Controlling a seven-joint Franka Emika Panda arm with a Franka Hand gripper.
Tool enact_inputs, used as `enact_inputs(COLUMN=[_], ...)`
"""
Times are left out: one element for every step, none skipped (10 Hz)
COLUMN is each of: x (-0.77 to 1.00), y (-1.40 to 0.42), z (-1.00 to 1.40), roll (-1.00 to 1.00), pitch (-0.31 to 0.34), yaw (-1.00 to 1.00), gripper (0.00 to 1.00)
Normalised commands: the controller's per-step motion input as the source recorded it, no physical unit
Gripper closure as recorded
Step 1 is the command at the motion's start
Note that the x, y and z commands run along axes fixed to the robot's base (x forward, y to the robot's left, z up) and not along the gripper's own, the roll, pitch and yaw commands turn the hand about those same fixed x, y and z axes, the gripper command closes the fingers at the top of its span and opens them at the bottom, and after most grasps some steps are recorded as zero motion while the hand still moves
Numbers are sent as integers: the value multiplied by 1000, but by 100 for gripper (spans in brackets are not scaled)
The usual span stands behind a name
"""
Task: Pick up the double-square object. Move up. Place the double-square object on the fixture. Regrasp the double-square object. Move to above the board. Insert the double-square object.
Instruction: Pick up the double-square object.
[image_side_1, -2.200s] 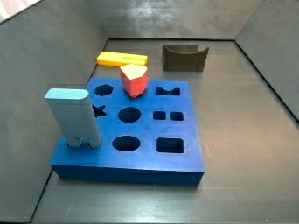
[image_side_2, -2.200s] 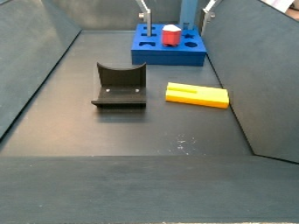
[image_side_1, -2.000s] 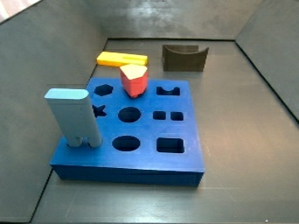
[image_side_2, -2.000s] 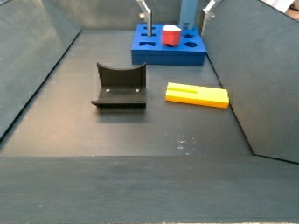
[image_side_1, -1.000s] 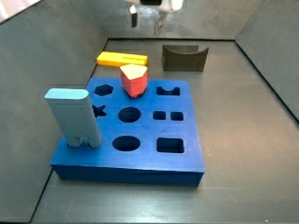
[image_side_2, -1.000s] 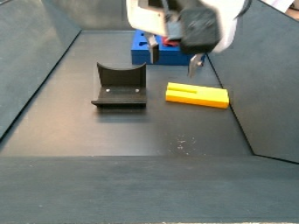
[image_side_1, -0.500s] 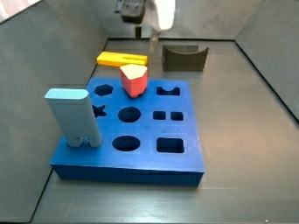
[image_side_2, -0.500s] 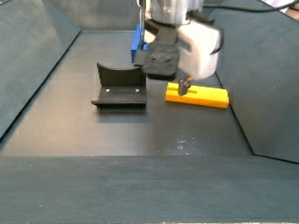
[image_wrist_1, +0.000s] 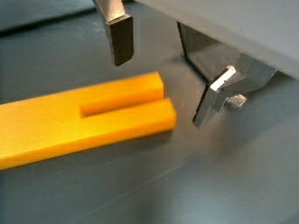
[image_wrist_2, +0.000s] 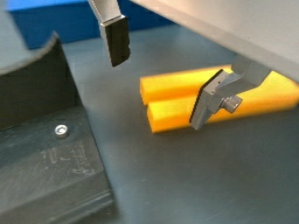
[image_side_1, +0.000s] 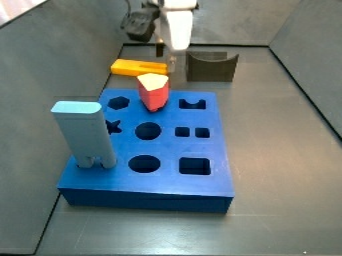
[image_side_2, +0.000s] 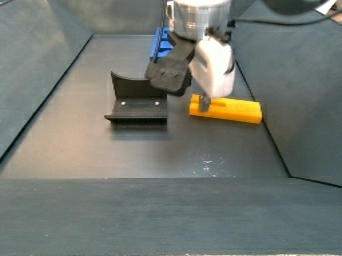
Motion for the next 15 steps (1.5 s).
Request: enact_inputs(x=[29,-46,-751,-469,0,0,0,189,0,-100,-166,-197,0,-114,0], y=[-94,-91,-20,0,-63,-89,0,-46,17,183,226,283,-29,0,-3], z=[0,-100,-100,0,0,-49,-74,0,0,-103,-223,-229,-40,-506,-103], roll=[0,0,50,0,6,0,0,0,0,0,0,-30,0,24,0], pitch=[0,-14,-133,-76,0,0,0,46,0,-26,-47,-36,0,-90,0], yaw=[-111,0,-337,-134,-6,-1000,-1000,-40,0,-40,-69,-97,0,0,0], gripper=[0,0,0,0,0,0,0,0,0,0,0,0,0,0,0])
